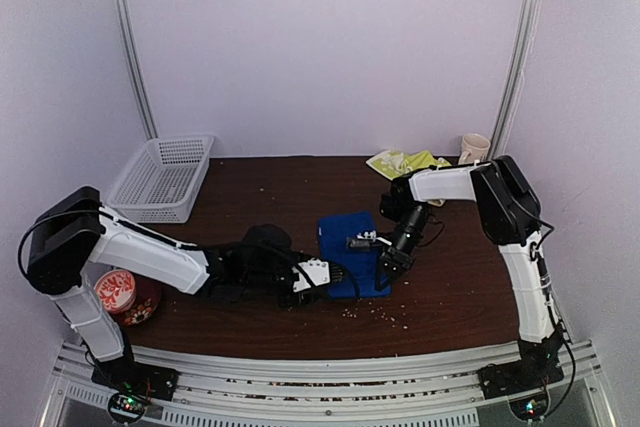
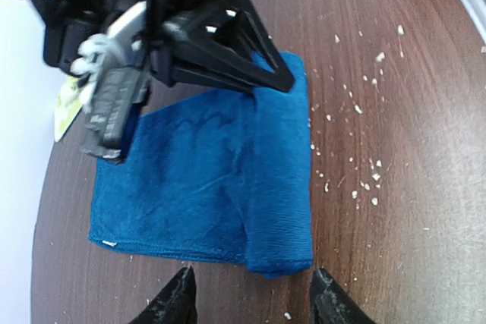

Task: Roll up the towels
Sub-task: Roll the towel at the center of the board.

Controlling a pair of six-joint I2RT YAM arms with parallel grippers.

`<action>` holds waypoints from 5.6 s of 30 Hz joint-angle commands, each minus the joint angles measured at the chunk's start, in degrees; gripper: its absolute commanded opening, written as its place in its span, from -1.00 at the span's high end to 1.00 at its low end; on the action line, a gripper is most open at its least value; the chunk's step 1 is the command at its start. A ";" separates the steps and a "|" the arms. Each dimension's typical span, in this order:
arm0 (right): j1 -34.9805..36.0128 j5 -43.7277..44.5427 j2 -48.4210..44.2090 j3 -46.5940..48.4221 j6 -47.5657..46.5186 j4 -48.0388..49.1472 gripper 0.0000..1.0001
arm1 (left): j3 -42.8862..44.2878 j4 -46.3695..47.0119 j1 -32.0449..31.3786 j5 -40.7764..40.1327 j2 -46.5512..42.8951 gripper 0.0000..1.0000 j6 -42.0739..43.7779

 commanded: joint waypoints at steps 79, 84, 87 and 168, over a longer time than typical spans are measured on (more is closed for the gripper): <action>-1.28 1.32 3.80 2.84 4.13 -0.79 0.99 | -5.04 21.99 -6.56 -8.60 10.69 -0.01 16.95; -1.26 1.39 4.07 2.83 4.22 -0.77 1.00 | -5.32 24.26 -7.10 -8.46 10.44 -0.01 18.37; -1.20 1.47 4.16 2.86 4.27 -0.79 1.00 | -5.03 25.10 -7.45 -8.59 10.73 -0.01 19.25; 4.35 16.61 -45.76 -55.32 -16.07 73.70 -0.37 | 13.34 -10.37 6.38 12.28 17.33 1.00 -3.50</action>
